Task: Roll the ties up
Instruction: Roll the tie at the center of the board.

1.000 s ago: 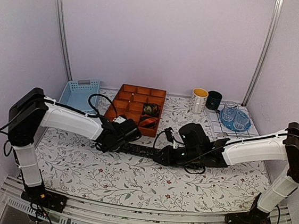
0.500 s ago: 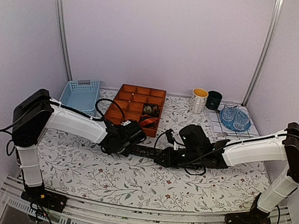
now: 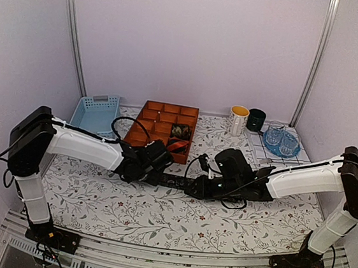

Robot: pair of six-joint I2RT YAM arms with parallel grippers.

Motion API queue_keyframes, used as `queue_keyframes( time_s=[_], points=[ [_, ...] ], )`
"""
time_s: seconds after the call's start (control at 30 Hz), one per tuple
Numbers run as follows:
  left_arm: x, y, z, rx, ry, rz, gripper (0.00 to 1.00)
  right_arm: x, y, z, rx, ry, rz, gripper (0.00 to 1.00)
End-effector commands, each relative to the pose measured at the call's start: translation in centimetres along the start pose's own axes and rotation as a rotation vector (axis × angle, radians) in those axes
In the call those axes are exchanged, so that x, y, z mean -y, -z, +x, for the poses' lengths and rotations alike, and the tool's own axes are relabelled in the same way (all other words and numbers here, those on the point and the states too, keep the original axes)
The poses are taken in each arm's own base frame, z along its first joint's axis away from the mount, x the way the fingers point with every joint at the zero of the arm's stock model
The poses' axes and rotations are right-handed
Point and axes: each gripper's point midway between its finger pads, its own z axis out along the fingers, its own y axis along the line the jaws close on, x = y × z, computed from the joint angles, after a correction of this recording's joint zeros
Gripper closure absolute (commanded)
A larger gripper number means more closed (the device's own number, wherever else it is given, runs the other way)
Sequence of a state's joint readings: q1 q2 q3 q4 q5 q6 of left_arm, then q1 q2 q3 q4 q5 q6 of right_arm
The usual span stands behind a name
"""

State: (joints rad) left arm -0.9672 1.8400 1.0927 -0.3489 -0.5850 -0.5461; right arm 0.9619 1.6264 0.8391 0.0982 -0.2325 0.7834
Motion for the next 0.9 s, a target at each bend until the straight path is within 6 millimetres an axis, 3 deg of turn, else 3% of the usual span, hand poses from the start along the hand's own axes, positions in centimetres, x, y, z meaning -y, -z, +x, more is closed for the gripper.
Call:
queue_keyframes(
  time_s=[0.0, 0.2, 0.33, 0.47, 0.6, 0.87],
  points=[
    [-1.0, 2.3, -2.4, 0.070, 0.066, 0.043, 0.34, -0.9, 0.1, -1.3, 0.029, 0.027, -0.013, 0.76],
    [-2.8, 4.2, -3.6, 0.107, 0.125, 0.058, 0.30, -2.1, -0.2, -2.1, 0.025, 0.048, -0.033, 0.75],
    [-6.4, 4.4, -3.3, 0.114, 0.300, 0.152, 0.30, -4.2, -1.6, -3.0, -0.003, 0.063, -0.074, 0.76],
    [-9.0, 4.0, -3.1, 0.162, 0.514, 0.390, 0.30, -6.6, -4.1, -4.3, -0.018, 0.091, -0.108, 0.76],
    [-10.9, 3.3, -2.6, 0.179, 0.629, 0.483, 0.30, -8.8, -7.2, -5.8, -0.039, 0.092, -0.153, 0.79],
    [-11.9, 1.5, -1.1, 0.153, 0.707, 0.524, 0.31, -9.0, -13.0, -6.8, -0.097, 0.093, -0.149, 0.83]
  ],
)
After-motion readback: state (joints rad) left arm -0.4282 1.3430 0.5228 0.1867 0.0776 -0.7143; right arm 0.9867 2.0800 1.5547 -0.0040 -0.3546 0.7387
